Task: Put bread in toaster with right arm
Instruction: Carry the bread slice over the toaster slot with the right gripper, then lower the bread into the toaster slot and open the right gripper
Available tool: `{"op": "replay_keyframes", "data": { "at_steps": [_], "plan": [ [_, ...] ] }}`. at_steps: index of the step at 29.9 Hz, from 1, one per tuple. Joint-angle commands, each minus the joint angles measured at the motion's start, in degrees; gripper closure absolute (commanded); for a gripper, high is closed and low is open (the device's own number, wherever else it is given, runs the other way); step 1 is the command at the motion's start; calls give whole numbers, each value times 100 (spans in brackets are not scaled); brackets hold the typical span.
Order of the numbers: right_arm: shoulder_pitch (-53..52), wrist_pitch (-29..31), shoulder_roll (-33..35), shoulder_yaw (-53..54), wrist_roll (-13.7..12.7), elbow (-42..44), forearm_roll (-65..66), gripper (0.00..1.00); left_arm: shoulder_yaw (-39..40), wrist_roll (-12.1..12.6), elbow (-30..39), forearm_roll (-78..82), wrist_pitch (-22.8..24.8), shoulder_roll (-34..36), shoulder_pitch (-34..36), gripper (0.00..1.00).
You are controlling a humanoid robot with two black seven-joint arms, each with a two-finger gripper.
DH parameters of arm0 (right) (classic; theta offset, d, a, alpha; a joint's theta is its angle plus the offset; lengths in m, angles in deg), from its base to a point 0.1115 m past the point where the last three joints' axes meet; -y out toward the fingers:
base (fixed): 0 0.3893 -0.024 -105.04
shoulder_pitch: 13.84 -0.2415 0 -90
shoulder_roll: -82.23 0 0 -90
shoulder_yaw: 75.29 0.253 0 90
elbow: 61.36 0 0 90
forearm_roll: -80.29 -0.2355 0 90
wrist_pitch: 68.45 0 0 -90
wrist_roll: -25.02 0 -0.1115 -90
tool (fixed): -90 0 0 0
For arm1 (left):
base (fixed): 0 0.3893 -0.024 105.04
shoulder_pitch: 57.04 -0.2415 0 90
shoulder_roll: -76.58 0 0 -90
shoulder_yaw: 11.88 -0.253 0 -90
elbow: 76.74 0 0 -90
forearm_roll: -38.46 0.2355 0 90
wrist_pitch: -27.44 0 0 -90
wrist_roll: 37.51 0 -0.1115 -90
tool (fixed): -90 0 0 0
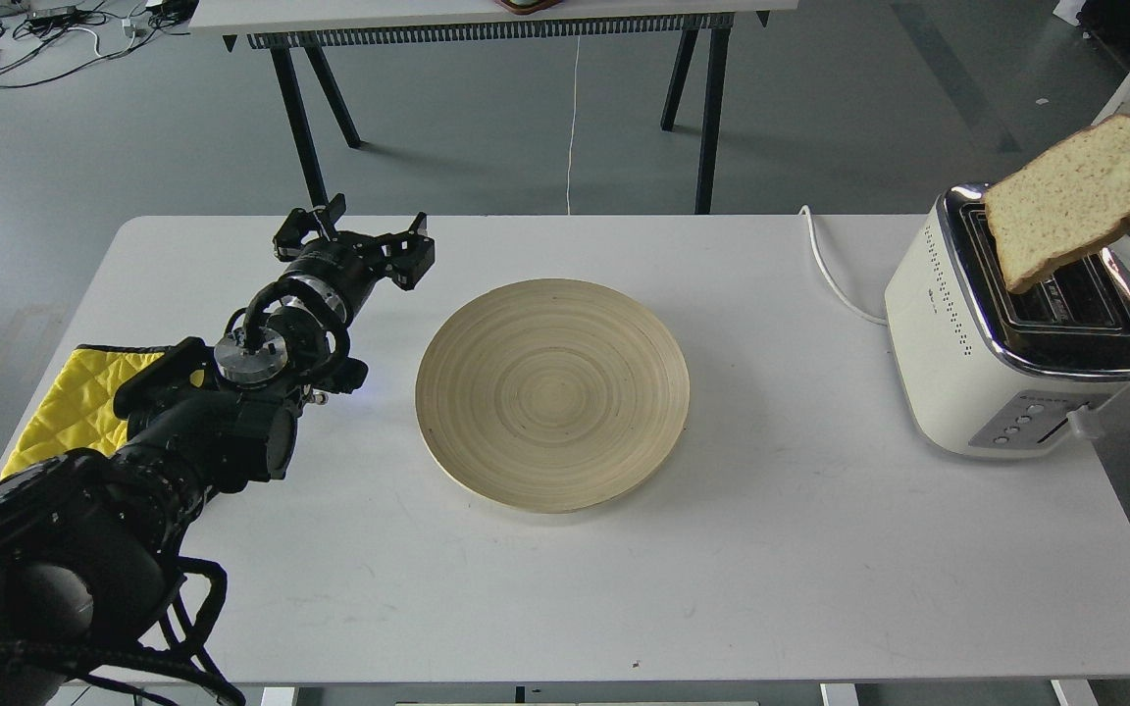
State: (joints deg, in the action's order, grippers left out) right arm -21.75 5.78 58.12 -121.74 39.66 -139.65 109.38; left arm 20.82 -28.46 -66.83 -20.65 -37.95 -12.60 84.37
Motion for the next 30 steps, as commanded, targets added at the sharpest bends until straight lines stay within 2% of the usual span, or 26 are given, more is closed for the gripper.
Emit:
{"op": "replay_keyframes", "data": {
  "at_steps": [1, 10, 30],
  "plan": [
    [-9, 21, 107, -4, -23, -1, 0, 86, 0, 0, 1, 5, 0, -3, 0, 0],
    [-9, 48, 187, -4, -181, -1, 106, 86, 0, 0, 1, 5, 0, -3, 0, 0],
    [254, 22, 108, 5, -190, -1, 97, 86, 0, 0, 1, -4, 0, -3, 0, 0]
  ]
}}
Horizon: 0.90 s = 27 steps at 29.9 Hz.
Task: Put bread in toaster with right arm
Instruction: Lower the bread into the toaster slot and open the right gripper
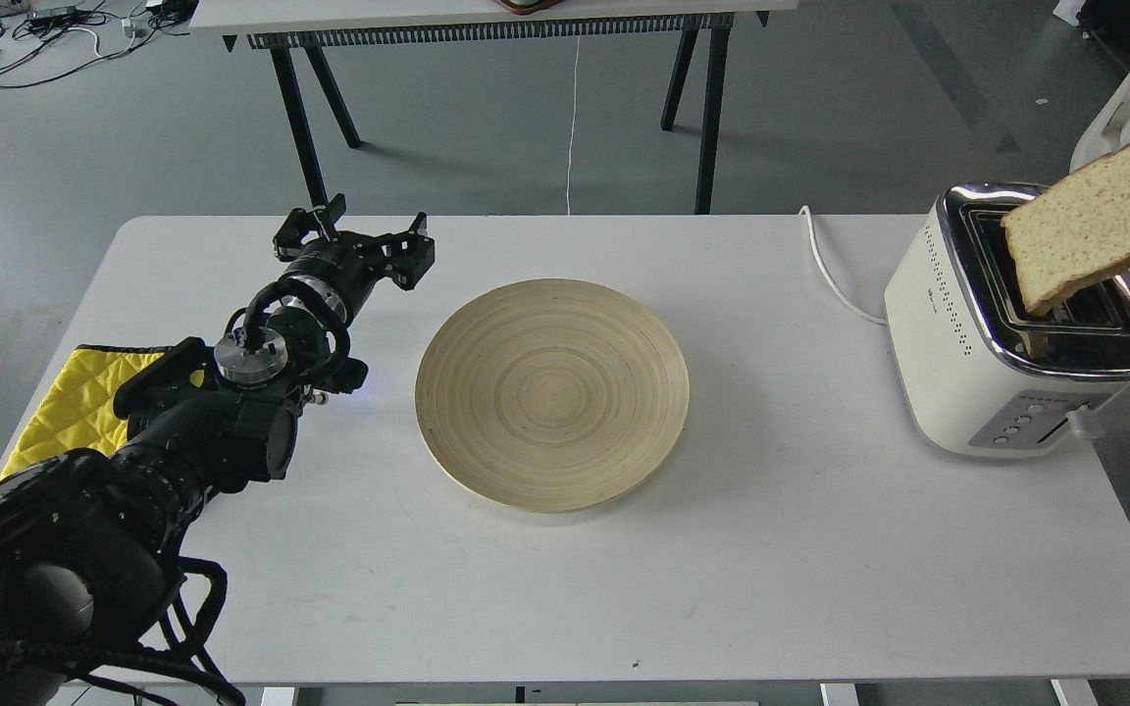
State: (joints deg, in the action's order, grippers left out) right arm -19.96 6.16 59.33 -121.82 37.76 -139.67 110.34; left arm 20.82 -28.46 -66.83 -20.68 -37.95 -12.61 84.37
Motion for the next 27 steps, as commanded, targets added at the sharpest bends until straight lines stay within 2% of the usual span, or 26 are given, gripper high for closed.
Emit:
{"op": "replay_keyframes", "data": {
  "at_steps": [1, 16, 20, 23, 24, 25, 26, 27],
  "plan": [
    [93, -25, -21, 13, 0, 0, 1, 86, 0, 0, 2, -1, 0, -2, 0, 0],
    [471, -289, -478, 39, -9, 35, -52, 85, 0, 0, 2, 8, 0, -2, 0, 0],
    [541, -351, -566, 56, -9, 44, -70, 82, 0, 0, 2, 8, 0, -2, 0, 0],
    [629, -500, -628, 74, -9, 53, -79, 59, 0, 0, 2, 0, 0, 7, 0, 0],
    [655, -561, -671, 83, -9, 62, -79, 43, 0, 0, 2, -1, 0, -2, 0, 0],
    [664, -596, -698, 109, -9, 62, -87, 34, 0, 0, 2, -1, 0, -2, 0, 0],
    [664, -623, -724, 118, 0, 62, -87, 30, 0, 0, 2, -1, 0, -2, 0, 0],
    [664, -649, -733, 127, 0, 62, -87, 18, 0, 0, 2, -1, 0, -2, 0, 0]
  ]
}}
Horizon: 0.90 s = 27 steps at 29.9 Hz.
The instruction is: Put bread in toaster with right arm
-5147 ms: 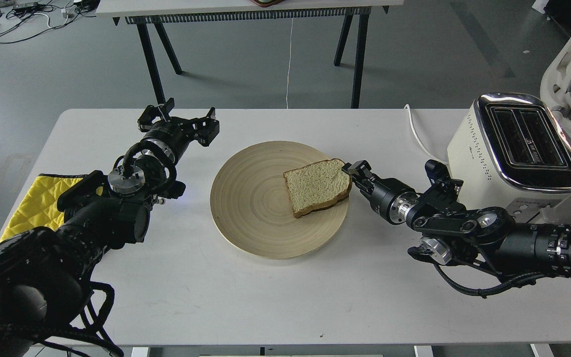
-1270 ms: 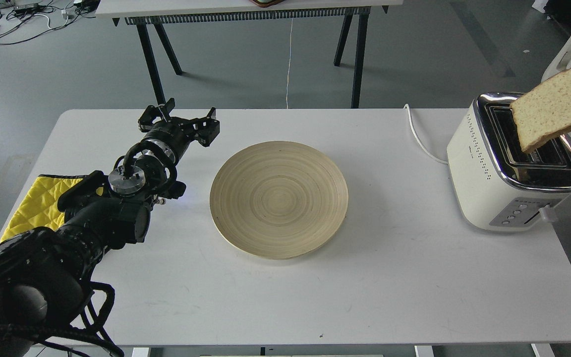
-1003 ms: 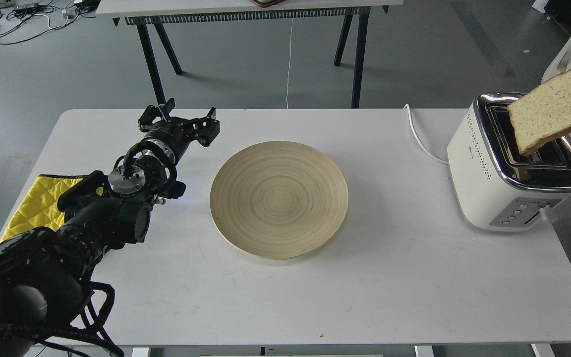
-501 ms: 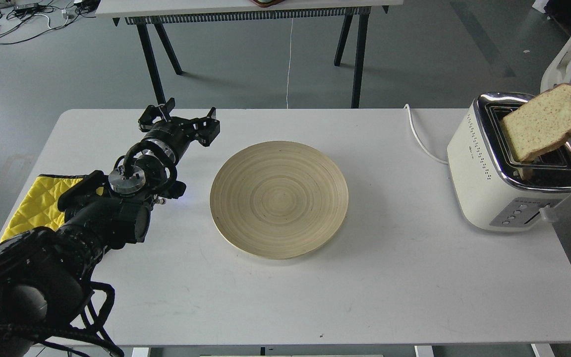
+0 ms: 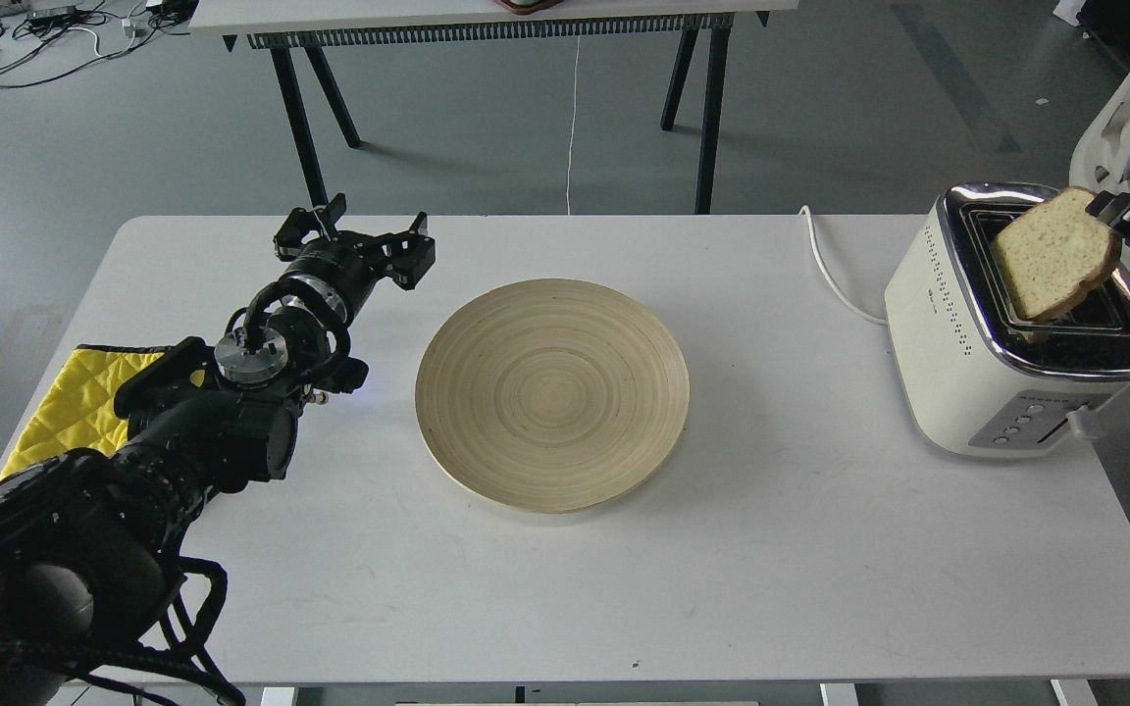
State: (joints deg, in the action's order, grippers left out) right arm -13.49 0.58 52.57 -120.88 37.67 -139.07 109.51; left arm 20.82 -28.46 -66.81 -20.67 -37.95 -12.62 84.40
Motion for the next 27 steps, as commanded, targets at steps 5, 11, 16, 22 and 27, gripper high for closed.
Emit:
{"op": "replay_keyframes", "data": {
  "at_steps": [5, 11, 16, 22, 27],
  "plan": [
    [-70, -21, -58, 111, 18, -7, -83, 1, 0, 0, 0, -2, 0, 0, -2, 0],
    [-114, -47, -101, 1015, 18, -226, -276, 1, 0, 0, 0, -2, 0, 0, -2, 0],
    [131, -100, -1102, 1710, 193, -254, -1513, 1, 0, 0, 0, -2, 0, 0, -2, 0],
    [817, 110, -2121, 2826, 1535, 53, -4071, 1, 0, 0, 0, -2, 0, 0, -2, 0],
    [1291, 1427, -2957, 2915, 1535, 870, -4434, 1, 0, 0, 0, 7, 0, 0, 6, 0]
  ]
}}
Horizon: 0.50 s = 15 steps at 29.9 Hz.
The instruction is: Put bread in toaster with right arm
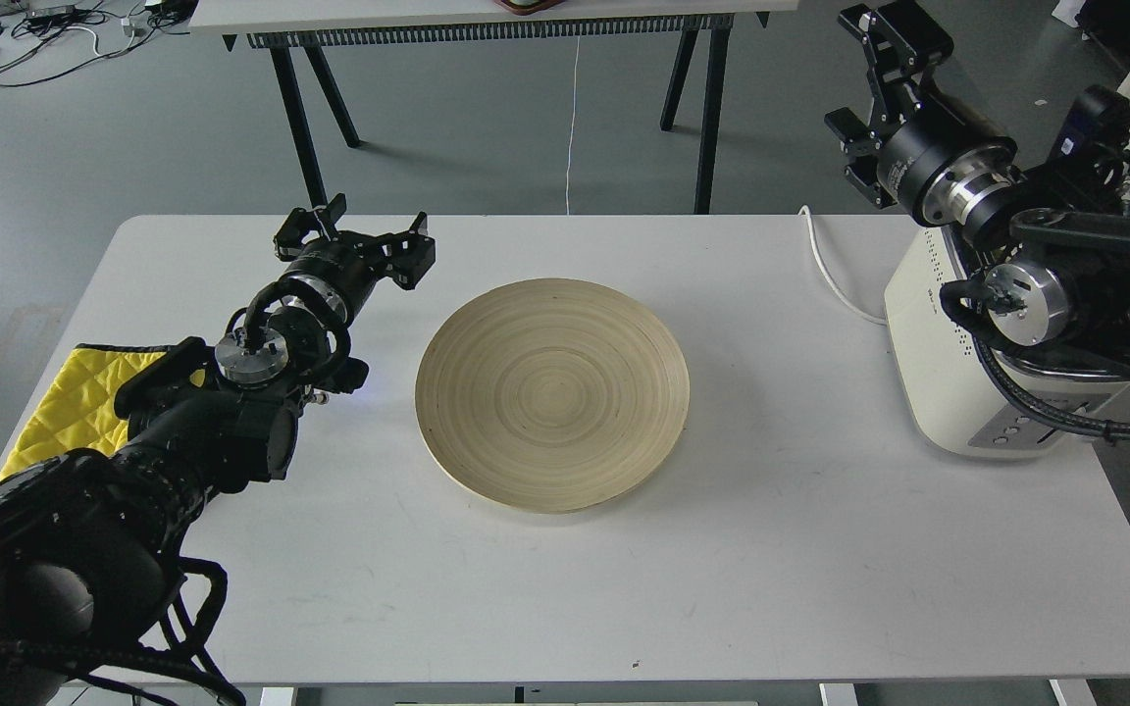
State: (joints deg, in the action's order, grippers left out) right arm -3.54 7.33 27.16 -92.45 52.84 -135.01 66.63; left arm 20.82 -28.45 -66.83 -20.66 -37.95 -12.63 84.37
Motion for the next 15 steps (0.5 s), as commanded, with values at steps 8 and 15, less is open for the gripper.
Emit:
{"op": "replay_keyframes", "data": {
  "at_steps": [8, 15],
  "plan": [
    [1017, 2974, -1138, 134, 18, 1757, -989, 1, 0, 0, 2, -3, 0, 1, 1, 0],
    [1439, 4222, -1410, 90, 18, 2645, -1007, 1, 0, 0, 2, -3, 0, 1, 9, 0]
  ]
}}
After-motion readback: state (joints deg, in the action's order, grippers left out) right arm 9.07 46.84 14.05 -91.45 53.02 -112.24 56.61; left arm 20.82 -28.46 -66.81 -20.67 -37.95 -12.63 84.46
